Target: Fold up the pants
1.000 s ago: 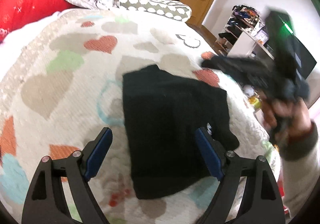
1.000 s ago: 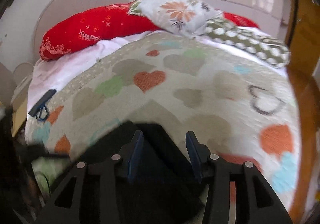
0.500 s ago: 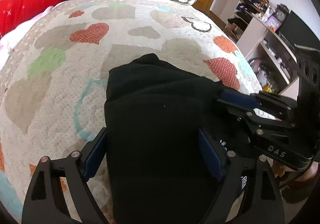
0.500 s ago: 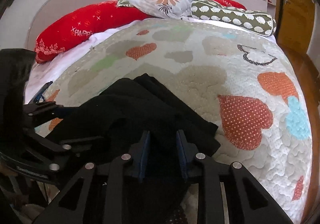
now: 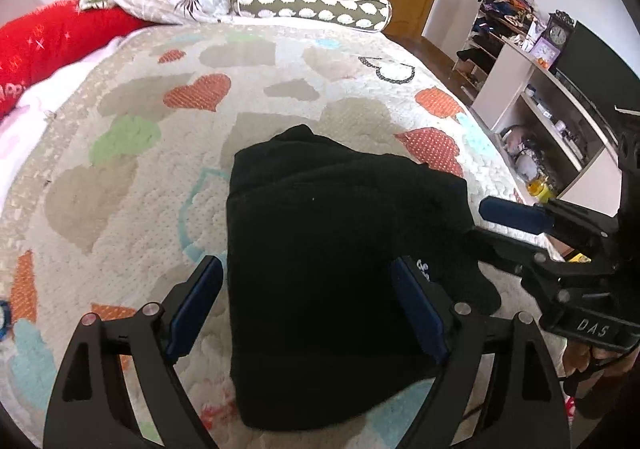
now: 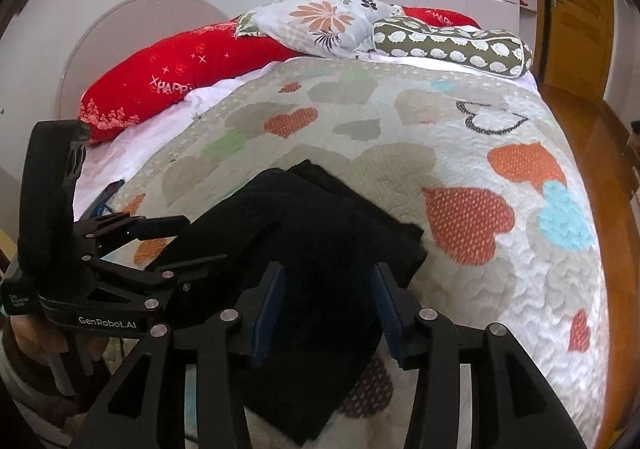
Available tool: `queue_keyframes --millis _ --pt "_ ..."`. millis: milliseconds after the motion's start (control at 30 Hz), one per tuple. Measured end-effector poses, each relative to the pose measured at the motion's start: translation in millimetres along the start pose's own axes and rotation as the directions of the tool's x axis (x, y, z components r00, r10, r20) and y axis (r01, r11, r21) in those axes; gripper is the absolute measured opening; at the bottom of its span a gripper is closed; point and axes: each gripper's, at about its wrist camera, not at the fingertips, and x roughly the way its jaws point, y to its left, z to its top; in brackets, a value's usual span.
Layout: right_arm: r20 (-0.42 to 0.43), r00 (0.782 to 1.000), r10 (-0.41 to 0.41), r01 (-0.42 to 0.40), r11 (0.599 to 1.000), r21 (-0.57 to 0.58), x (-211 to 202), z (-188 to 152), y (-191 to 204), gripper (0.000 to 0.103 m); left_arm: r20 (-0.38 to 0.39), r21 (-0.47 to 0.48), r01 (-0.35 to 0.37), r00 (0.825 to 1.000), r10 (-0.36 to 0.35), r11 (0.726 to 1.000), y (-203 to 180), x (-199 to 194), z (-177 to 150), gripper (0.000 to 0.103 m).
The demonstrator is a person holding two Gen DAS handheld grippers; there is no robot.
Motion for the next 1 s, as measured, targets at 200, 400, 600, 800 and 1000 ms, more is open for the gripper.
queue_keyframes --millis 200,400,600,800,1000 --pt "-0.011 1.000 -0.009 0.009 1.000 0.003 -1 -17 12 0.047 0.015 -0.015 -0.022 1.000 0.022 1.000 2 -9 -10 0.086" --pt "-0.032 0.999 -0.024 0.024 1.000 -0.003 3 -29 17 0.047 0.000 -0.033 -0.044 0.999 0.044 0.999 6 -4 -20 0.086" --pt "-0.041 0.999 -0.028 0.029 0.999 0.018 8 -41 14 0.053 -0.008 -0.046 -0.037 0.999 0.036 0.998 7 1 -26 0.087" --pt "-0.063 0.998 -0.030 0.033 0.999 0.034 19 -52 12 0.060 -0.024 -0.055 -0.027 0.999 0.026 0.998 6 8 -31 0.088" --pt "-0.057 0.998 -0.024 0.026 0.999 0.037 20 -53 10 0.062 -0.023 -0.054 -0.028 0.999 0.027 0.998 6 9 -32 0.088"
